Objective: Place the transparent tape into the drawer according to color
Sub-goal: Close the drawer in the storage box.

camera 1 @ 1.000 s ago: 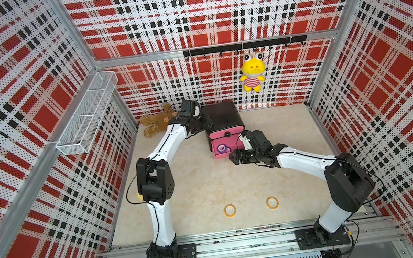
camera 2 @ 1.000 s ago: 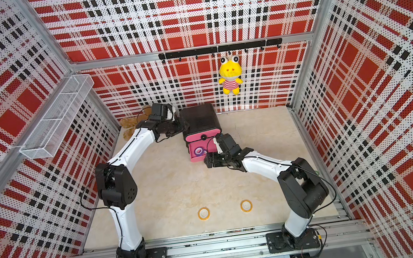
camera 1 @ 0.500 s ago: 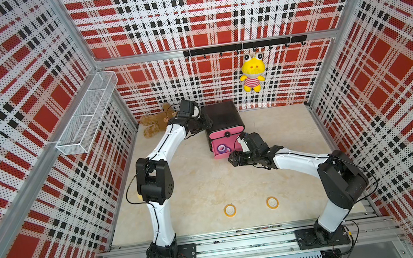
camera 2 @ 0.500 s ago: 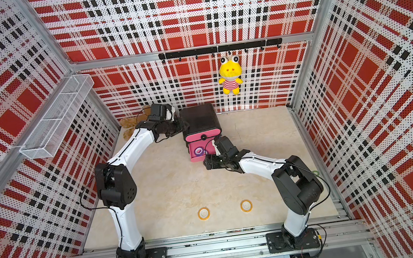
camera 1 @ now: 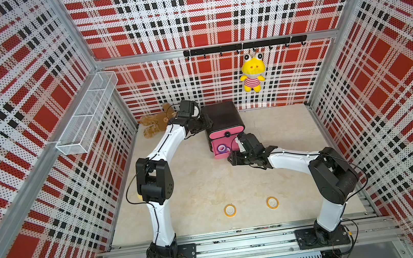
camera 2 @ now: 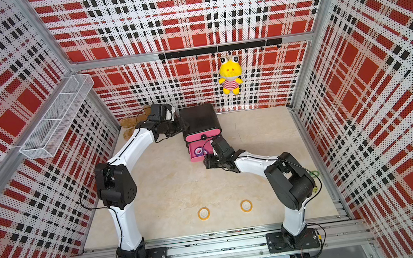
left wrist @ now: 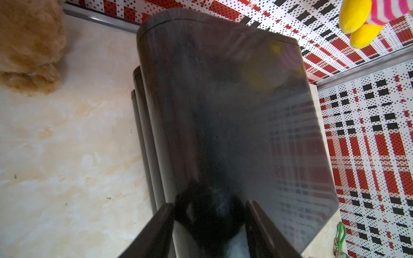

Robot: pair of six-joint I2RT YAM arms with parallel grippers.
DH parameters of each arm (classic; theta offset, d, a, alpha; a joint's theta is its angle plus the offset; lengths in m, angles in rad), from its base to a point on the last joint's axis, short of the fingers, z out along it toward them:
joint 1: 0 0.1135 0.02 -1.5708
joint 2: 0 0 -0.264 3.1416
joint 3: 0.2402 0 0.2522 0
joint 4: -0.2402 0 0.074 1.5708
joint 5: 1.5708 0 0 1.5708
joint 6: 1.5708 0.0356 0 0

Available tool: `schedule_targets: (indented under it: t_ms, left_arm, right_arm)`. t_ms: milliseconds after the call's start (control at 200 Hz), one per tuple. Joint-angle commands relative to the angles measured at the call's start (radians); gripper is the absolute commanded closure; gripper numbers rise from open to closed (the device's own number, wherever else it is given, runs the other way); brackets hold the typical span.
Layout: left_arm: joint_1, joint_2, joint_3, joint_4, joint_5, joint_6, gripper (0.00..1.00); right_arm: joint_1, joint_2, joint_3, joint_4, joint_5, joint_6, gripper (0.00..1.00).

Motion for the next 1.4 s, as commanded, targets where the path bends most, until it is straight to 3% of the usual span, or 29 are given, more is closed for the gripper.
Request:
schedule_targets:
  t_ms: [0, 411, 1398]
  left_arm:
    - [-0.006, 0.039, -0.038, -0.049, 0.010, 0.021, 0.43]
    - [-0.002, 0.042, -0.035, -0.049, 0.013, 0.025, 0.44]
    - [-0.001, 0.040, -0.038, -0.049, 0.027, 0.034, 0.44]
  right_arm:
    - [0.007, 0.029, 0.034, 0.027, 0.007, 0.008, 0.44]
    - [0.007, 0.046, 0.068, 0.012, 0.013, 0.011, 0.70]
    - [0.007, 0.052, 0.196, -0.028, 0.072, 0.004, 0.67]
